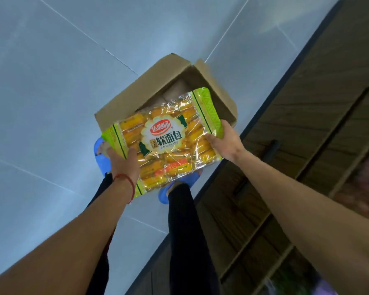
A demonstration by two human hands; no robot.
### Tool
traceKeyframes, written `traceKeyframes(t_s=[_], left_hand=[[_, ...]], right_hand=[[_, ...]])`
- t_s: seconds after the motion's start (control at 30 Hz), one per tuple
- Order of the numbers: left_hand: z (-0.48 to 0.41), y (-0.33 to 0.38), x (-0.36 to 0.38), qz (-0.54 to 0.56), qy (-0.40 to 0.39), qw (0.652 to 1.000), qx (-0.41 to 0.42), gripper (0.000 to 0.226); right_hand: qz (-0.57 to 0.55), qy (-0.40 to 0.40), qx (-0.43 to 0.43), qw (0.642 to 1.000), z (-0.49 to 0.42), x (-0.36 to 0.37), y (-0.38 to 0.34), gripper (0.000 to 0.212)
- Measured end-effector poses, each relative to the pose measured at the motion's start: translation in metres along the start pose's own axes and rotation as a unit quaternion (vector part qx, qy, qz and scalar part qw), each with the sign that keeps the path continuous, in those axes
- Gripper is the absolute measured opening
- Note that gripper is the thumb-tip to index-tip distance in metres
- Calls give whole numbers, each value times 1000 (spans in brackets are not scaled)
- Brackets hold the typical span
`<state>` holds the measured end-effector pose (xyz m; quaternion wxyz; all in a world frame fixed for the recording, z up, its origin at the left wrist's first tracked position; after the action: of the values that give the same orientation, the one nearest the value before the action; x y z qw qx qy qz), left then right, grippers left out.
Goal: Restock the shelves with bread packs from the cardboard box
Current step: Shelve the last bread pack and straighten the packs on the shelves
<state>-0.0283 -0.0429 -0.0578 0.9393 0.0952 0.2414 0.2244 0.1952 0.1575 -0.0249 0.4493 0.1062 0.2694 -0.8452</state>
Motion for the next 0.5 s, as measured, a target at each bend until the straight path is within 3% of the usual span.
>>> traceKeyframes(t_s=[0.07, 0.17, 0.2, 0.37, 0.5], left_hand=[[28, 12, -38, -22, 0, 999, 25, 88], [71, 30, -101, -47, 10, 997, 67, 47], [86, 35, -122, -51, 18, 995, 79, 42], [148, 41, -214, -37, 43, 989, 135, 52], [197, 32, -272, 31, 71, 983, 167, 49]], right_hand=[[-24, 5, -4, 1000, 45, 1, -15, 53], [-75, 13, -31, 997, 112, 11, -42, 55], [-90, 13, -42, 995, 132, 15, -51, 54], [-183, 20, -86, 979, 224, 32, -92, 46], [-198, 18, -143, 969, 286, 42, -126, 59]])
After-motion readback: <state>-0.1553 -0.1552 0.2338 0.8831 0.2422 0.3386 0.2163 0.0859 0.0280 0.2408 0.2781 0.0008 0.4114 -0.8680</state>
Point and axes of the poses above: each hand's wrist, its own z-axis away from the middle knuckle, its own x-axis out of the palm, y = z × x, the point moved 5 cm from there along -z, towards the middle knuckle, and after that the axes turned 9 degrees about -z, right-handed, at the moved point
